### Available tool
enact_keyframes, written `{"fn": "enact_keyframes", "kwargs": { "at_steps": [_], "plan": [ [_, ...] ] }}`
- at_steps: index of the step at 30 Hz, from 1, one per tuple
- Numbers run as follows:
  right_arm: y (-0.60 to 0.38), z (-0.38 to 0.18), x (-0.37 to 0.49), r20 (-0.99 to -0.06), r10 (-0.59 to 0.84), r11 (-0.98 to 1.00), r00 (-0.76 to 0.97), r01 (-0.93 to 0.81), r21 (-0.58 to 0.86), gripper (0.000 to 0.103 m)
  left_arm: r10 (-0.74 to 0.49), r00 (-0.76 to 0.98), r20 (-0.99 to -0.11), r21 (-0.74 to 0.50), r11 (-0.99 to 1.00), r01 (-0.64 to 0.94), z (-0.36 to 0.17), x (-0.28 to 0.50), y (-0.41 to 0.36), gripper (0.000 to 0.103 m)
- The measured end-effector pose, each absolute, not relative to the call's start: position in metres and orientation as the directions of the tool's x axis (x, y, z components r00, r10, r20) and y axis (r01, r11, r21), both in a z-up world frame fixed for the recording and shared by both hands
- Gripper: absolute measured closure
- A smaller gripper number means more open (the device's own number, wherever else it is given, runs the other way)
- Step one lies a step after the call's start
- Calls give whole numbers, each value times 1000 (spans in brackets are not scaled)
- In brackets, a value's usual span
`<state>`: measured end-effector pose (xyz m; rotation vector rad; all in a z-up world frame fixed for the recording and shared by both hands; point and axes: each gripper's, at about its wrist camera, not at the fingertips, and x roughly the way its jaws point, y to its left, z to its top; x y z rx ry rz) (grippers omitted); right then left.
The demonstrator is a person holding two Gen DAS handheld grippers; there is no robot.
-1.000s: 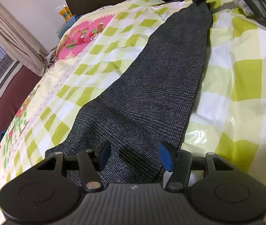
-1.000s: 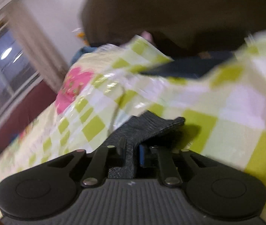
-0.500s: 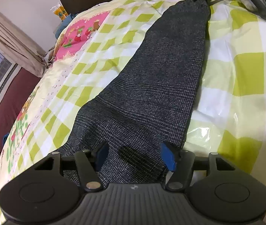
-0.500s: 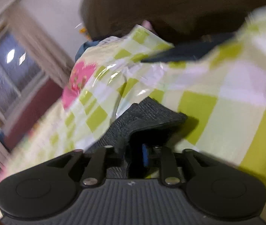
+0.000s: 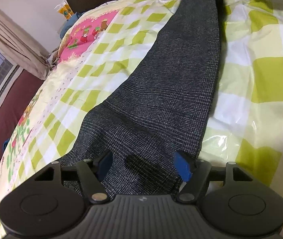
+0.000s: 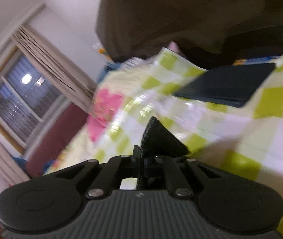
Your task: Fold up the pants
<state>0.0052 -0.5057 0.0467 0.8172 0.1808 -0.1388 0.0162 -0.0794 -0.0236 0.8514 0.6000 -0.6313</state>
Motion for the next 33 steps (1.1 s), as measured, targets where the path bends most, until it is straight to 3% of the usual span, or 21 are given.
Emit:
{"fn": "enact_keyframes", "kwargs": {
  "at_steps": [2, 3, 6, 8, 19, 24, 26, 31, 33],
  "plan": [
    [-500, 49, -4, -127, -49, 675, 991, 127, 727, 98, -264, 664, -700, 485, 507, 713, -24, 17, -79, 21],
    [-499, 43, -5, -137, -53, 673, 989, 137, 727, 98, -265, 663, -700, 483, 508, 713, -24, 17, -78, 20],
    [-513, -4, 15, -422, -59, 609, 905, 368, 703, 98, -268, 665, -697, 479, 516, 710, -24, 17, -77, 19],
    [-519, -26, 13, -490, -79, 575, 868, 441, 689, 98, -270, 668, -693, 479, 521, 707, -24, 17, -77, 19],
    [-509, -18, -15, -498, -116, 612, 860, 456, 645, 88, -273, 672, -689, 480, 523, 705, -25, 17, -75, 18],
    [-512, -22, -4, -511, -142, 592, 848, 487, 642, 89, -274, 674, -687, 482, 523, 703, -25, 16, -75, 18],
    [-507, -16, 1, -528, -178, 619, 831, 511, 596, 97, -273, 674, -686, 483, 523, 702, -25, 16, -75, 18],
    [-488, 9, -1, -518, -288, 734, 806, 533, 421, 98, -277, 674, -685, 483, 519, 705, -26, 16, -75, 18],
    [-489, 8, 1, -533, -281, 737, 798, 535, 414, 98, -278, 674, -685, 482, 521, 705, -26, 17, -74, 17]
  ]
}}
